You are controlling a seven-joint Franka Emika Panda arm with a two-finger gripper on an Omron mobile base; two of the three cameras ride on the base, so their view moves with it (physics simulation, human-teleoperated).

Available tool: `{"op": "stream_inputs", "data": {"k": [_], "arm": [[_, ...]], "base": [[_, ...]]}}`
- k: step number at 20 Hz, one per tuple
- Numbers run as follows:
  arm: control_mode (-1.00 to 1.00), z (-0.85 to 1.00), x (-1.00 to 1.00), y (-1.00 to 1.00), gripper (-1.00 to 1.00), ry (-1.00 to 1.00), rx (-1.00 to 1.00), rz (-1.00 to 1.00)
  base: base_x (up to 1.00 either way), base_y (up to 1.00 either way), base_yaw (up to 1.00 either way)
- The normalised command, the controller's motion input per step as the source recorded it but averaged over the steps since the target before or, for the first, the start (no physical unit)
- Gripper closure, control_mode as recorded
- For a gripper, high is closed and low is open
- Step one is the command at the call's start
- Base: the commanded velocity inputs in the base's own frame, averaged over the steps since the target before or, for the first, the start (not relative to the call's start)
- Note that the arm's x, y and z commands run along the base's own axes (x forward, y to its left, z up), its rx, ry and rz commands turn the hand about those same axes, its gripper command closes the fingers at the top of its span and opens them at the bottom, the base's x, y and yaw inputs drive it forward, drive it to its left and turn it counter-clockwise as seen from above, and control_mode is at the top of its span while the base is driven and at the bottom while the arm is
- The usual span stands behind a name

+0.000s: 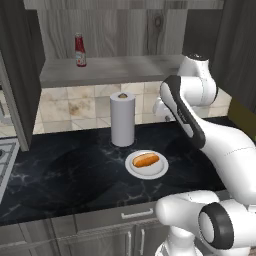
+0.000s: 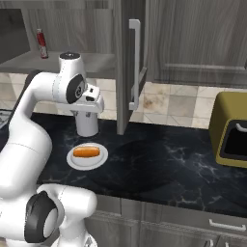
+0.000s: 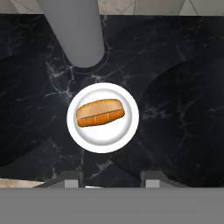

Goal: Move the hot dog bun to the plate on the dining table and place the condiment next to that plate. Then navigate to the fridge and take the sausage and place it on the plate as well.

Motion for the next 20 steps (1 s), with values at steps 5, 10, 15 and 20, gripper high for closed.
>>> {"op": "stream_inputs", "data": {"k": [5,10,15,20], "arm": [[-1.00,-0.14,-0.08,0.11,-1.00,0.00,-0.02,0.00],[-1.00,-0.47,-0.06,0.44,-1.00,0.01,-0.01,0.01],[-1.00,-0.51,0.00,0.18,-1.00,0.05,0.00,-0.07],[-1.00,-0.54,0.00,0.00,-1.00,0.03,0.10,-0.30]], "base": [[0.00,0.00,0.00],[0.00,0.00,0.00],[0.00,0.00,0.00],[0.00,0.00,0.00]]}}
